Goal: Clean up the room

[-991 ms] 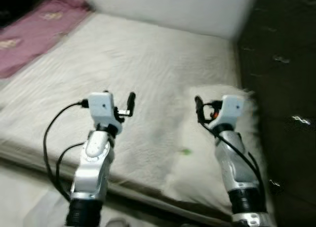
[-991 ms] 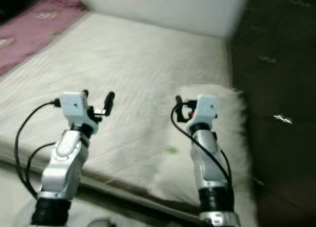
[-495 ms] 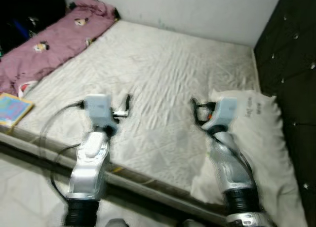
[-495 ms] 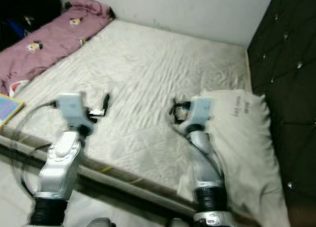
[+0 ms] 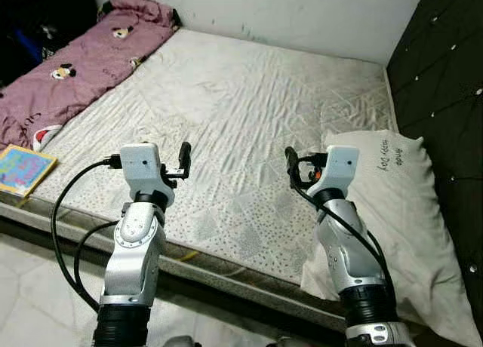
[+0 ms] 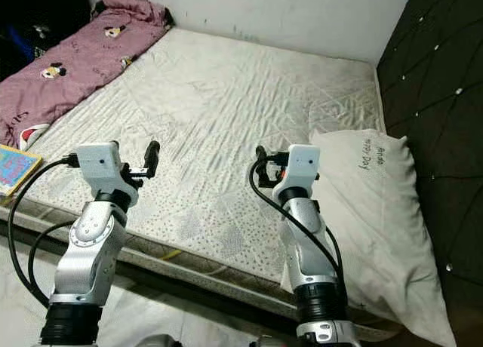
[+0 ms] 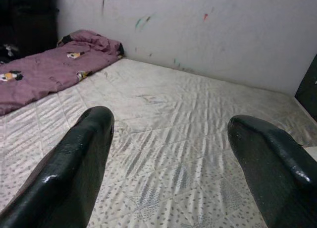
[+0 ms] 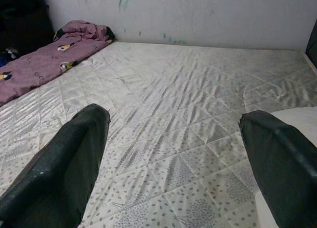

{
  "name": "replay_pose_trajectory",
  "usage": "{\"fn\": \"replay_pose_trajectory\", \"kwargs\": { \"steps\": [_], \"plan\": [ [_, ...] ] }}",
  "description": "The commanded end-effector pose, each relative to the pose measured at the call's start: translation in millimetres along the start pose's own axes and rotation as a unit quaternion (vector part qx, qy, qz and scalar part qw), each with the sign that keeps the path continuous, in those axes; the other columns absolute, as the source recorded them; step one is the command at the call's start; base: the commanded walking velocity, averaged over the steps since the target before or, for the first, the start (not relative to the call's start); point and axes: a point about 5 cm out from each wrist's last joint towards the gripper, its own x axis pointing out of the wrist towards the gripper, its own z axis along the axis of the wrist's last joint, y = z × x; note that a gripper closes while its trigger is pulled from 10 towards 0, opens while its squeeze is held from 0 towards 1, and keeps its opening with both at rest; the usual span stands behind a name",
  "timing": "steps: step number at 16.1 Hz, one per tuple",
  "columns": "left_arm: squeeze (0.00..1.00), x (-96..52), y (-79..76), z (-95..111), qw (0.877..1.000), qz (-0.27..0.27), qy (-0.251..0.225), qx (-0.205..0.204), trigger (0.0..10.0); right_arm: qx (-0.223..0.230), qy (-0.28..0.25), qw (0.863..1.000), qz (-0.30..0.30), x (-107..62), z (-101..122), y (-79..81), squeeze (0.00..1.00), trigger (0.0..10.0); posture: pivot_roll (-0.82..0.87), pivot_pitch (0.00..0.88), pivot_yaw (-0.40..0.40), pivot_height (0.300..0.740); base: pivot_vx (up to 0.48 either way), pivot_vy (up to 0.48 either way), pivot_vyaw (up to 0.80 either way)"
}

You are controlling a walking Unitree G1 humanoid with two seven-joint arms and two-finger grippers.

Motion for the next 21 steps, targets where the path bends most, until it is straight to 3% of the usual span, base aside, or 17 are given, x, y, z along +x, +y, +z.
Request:
{"fn": "replay_pose_trajectory", "kwargs": {
  "steps": [1,6,12,16,18,21],
  "plan": [
    [0.00,3.3,0.0,4.5,1.000,-0.008,-0.013,0.022,10.0,-0.007,-0.007,1.000,-0.006,3.2,3.9,-3.3,0.00,10.0,0.03,0.000,-0.017,0.740,0.000,0.000,0.00],
    [0.00,2.6,10.7,1.7,1.000,0.010,-0.006,0.026,10.0,-0.014,-0.019,1.000,-0.002,7.9,9.6,-4.2,0.00,10.0,0.04,0.000,-0.017,0.740,0.000,0.000,0.00],
    [0.00,4.8,0.7,0.1,1.000,-0.001,-0.004,0.016,10.0,-0.012,-0.021,1.000,-0.006,12.8,12.6,-2.3,0.00,10.0,0.04,0.000,-0.015,0.740,0.000,0.000,-0.80],
    [0.00,-8.2,5.1,-15.1,1.000,-0.005,0.021,0.021,10.0,-0.015,-0.004,1.000,-0.004,1.1,0.4,-1.6,0.00,10.0,0.03,0.000,-0.020,0.740,0.000,0.000,-0.80],
    [0.00,-6.4,5.4,-23.1,0.999,0.008,0.029,0.030,10.0,-0.011,0.007,1.000,-0.009,-1.1,-4.5,-4.2,0.00,10.0,0.04,0.000,-0.049,0.740,0.000,0.000,-0.80],
    [0.00,-6.2,3.6,-21.6,0.999,0.016,0.030,0.022,10.0,-0.017,0.008,1.000,0.015,1.0,-5.1,4.7,0.00,10.0,0.07,0.000,-0.050,0.740,0.000,0.000,-0.80]
  ]
}}
